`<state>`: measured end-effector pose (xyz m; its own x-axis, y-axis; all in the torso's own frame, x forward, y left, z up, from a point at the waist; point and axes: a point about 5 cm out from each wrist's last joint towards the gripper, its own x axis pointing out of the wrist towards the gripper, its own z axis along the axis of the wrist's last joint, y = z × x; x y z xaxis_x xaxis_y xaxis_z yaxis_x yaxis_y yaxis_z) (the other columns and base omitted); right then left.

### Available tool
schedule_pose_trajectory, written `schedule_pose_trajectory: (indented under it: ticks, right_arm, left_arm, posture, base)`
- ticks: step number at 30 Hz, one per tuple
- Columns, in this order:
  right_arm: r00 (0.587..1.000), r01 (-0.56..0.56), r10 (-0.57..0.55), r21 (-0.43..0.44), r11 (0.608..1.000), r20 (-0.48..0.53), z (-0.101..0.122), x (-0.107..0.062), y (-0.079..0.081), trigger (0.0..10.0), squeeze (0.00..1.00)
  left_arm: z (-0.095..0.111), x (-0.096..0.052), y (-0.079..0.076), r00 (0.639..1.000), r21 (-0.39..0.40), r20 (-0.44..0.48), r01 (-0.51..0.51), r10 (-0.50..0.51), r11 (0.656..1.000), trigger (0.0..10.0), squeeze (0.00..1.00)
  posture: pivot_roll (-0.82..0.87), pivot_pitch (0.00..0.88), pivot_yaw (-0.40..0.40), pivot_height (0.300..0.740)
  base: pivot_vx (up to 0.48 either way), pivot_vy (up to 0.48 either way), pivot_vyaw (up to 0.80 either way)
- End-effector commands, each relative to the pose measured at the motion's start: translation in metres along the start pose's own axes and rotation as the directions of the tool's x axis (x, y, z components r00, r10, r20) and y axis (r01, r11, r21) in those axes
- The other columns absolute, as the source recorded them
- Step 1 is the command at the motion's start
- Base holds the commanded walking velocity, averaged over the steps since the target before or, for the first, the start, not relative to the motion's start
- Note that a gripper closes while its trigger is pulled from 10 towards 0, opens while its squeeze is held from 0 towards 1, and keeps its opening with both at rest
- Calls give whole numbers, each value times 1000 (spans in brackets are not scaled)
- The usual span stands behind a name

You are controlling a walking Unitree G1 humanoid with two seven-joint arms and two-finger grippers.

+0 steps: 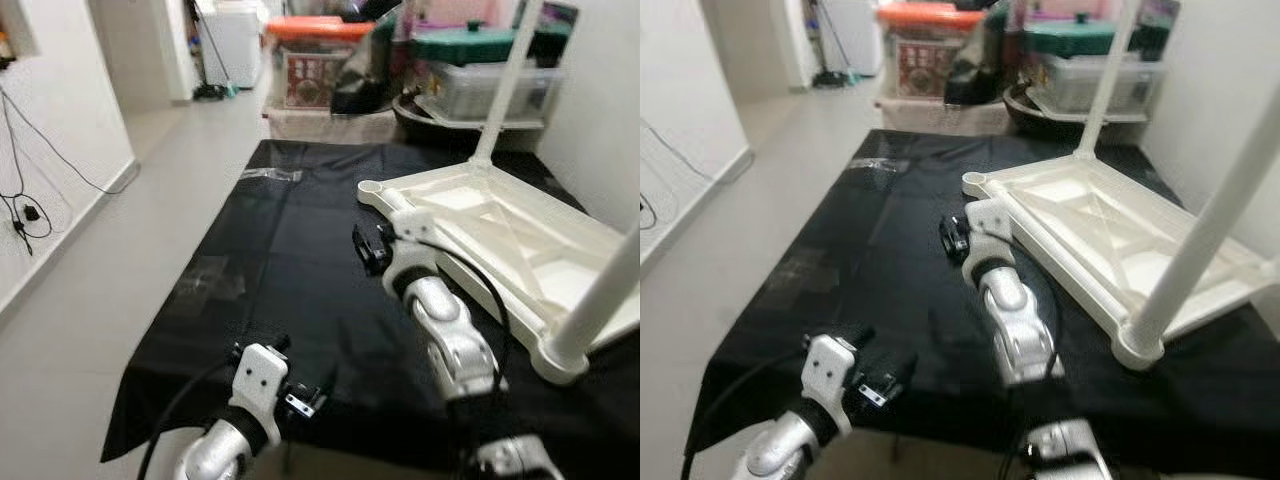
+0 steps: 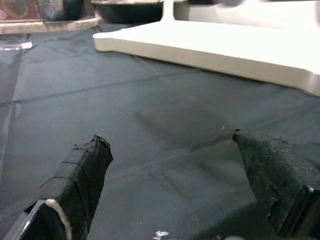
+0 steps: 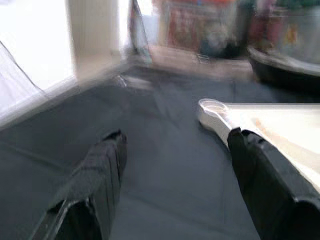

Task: Building children table

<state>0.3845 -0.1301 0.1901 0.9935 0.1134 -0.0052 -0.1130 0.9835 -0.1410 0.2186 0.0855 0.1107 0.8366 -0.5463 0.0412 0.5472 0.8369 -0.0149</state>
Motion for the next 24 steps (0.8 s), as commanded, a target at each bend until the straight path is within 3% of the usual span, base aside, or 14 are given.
schedule_pose_trajectory:
  ticks: [1,5,8,11,16,18,24]
  right_arm:
    - [998,36,-36,3,999,-53,-14,1,-6,10000,0]
    - [985,68,-81,-86,994,-154,-15,13,-25,10000,0]
    - [980,77,-96,-112,991,-174,-16,15,-30,10000,0]
    - [958,83,-125,-167,983,-258,-20,17,-50,10000,0]
    - [950,92,-144,-193,977,-275,-19,16,-63,10000,0]
    - [941,110,-175,-227,968,-290,-17,15,-77,10000,0]
    - [931,146,-217,-244,959,-295,-15,13,-88,10000,0]
  left_arm:
    - [1,-2,-1,1000,14,-11,-4,4,1000,10000,0]
    - [6,-14,-10,1000,-4,-21,-9,9,1000,10000,0]
    - [7,-18,-13,1000,-12,-27,-9,9,1000,10000,0]
    - [11,-30,-24,999,-39,-40,3,-5,999,10000,0]
    - [14,-36,-30,999,-63,-47,9,-12,998,10000,0]
    - [18,-42,-36,998,-82,-58,15,-20,997,10000,0]
    - [22,-47,-42,997,-99,-67,19,-26,995,10000,0]
  posture:
    - [99,0,-66,740]
    - [134,70,-93,740]
    - [134,70,-93,740]
    - [135,125,-87,740]
    - [134,156,-83,740]
    - [130,177,-84,740]
    - [126,189,-87,740]
  base:
    - [0,0,0]
    - [0,0,0]
    - [0,0,0]
    - [0,0,0]
    - [0,0,0]
    - [0,0,0]
    - [0,0,0]
